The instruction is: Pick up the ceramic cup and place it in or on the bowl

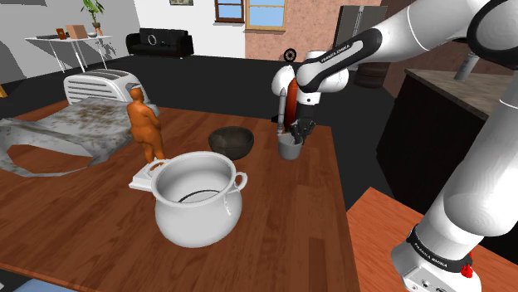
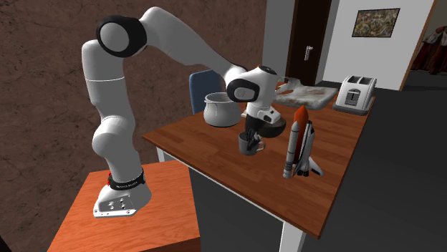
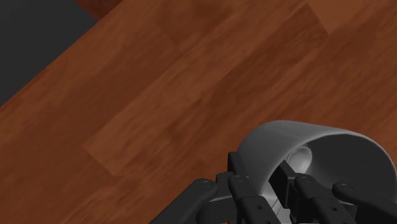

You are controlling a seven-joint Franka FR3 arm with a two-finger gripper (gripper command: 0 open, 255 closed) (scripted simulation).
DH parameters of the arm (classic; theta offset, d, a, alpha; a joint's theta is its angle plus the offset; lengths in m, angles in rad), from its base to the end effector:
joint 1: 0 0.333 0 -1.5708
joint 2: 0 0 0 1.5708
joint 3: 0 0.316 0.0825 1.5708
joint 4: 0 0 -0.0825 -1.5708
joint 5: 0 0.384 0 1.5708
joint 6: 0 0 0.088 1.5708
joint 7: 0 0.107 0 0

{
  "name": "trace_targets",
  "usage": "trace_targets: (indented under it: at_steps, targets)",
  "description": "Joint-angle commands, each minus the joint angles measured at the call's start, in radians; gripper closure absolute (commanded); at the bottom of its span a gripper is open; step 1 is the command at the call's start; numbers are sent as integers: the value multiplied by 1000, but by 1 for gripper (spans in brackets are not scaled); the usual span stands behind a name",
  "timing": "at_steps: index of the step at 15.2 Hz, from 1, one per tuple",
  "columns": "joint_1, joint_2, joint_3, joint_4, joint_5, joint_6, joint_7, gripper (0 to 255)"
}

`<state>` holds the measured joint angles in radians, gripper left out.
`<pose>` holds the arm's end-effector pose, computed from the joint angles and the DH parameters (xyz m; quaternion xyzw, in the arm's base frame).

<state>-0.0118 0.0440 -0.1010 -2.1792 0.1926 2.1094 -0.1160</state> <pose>0.5250 -0.0503 0.3620 -0.9940 0.0524 0.0472 0.0833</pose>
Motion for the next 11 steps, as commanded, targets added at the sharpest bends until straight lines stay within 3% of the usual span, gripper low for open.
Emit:
trace_targets:
  at_steps: [1, 11]
  targets:
    - [0, -17, 0, 11, -5, -27, 7, 255]
    - [-1, -73, -2, 85, -23, -155, 33, 255]
